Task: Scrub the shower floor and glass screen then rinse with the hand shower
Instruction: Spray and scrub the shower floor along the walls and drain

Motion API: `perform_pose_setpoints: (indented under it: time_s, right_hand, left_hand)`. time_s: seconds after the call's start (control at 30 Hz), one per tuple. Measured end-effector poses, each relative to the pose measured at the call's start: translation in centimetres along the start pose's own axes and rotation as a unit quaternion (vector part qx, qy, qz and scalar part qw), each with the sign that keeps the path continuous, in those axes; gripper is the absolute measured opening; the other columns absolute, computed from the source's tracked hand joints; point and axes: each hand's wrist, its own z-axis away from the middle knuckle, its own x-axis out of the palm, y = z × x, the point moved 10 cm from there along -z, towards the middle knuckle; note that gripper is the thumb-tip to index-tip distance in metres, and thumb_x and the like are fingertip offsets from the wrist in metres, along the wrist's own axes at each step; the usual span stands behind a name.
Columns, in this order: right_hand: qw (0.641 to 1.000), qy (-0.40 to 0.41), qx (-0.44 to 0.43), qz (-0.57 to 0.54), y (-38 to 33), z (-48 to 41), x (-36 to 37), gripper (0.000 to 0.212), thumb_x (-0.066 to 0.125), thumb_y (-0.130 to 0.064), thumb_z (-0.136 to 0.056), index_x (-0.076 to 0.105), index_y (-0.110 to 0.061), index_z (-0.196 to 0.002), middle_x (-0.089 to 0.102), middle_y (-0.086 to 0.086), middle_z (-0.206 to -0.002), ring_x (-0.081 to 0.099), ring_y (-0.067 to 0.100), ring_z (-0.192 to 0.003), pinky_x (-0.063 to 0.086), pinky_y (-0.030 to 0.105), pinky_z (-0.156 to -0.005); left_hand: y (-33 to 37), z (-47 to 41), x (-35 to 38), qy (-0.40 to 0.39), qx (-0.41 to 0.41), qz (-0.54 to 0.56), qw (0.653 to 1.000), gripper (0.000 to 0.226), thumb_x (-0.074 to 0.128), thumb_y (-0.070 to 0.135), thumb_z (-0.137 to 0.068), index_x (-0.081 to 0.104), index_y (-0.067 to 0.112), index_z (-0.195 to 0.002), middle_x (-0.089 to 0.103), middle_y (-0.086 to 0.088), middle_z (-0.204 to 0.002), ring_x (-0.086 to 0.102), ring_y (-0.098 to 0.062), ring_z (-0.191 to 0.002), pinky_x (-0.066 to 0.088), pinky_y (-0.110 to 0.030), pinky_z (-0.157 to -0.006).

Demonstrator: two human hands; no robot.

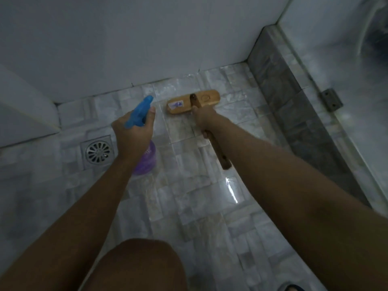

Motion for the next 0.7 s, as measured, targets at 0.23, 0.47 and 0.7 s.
perform_pose_setpoints:
  time_s: [0.23, 0.47, 0.7]
  right_hand:
    - [0.998, 0.042, 0.017, 0.032, 10.0, 2.4, -5.9, 0.042, 0.035, -0.030, -0.108, 0.052, 0.000, -0.132, 0.053, 0.029, -0.135, 0.057, 0.043, -0.112, 0.048, 0.036, -0.087]
    - [0.992, 0.088, 0.093, 0.006, 21.9, 5.9, -12.9, 0.041, 0.035, -0.050, -0.103, 0.053, -0.013, -0.100, 0.056, 0.018, -0.074, 0.055, 0.030, -0.052, 0.049, 0.036, -0.047]
    - [0.990, 0.093, 0.098, 0.032, 20.4, 4.8, -12.9, 0.057, 0.033, -0.049, -0.104, 0.052, -0.003, -0.077, 0.059, 0.019, -0.062, 0.051, 0.026, -0.032, 0.040, 0.024, -0.030]
  left_hand:
    - [1.6, 0.8, 2.9, -0.066, 0.007, -0.004, 0.998, 0.052, 0.065, 0.040, -0.096, 0.057, 0.001, -0.062, 0.055, -0.013, -0.055, 0.049, -0.013, -0.045, 0.042, -0.024, -0.045]
    - [7.6, -0.2, 11.6, -0.131, 0.031, 0.045, 0.990, 0.052, 0.072, 0.044, -0.089, 0.052, 0.008, -0.058, 0.047, -0.003, -0.053, 0.039, -0.009, -0.047, 0.037, -0.029, -0.048]
    - [8.9, -0.6, 15.1, -0.156, 0.040, 0.036, 0.986, 0.057, 0.074, 0.058, -0.081, 0.059, 0.007, -0.059, 0.057, -0.005, -0.053, 0.053, -0.019, -0.047, 0.044, -0.029, -0.054]
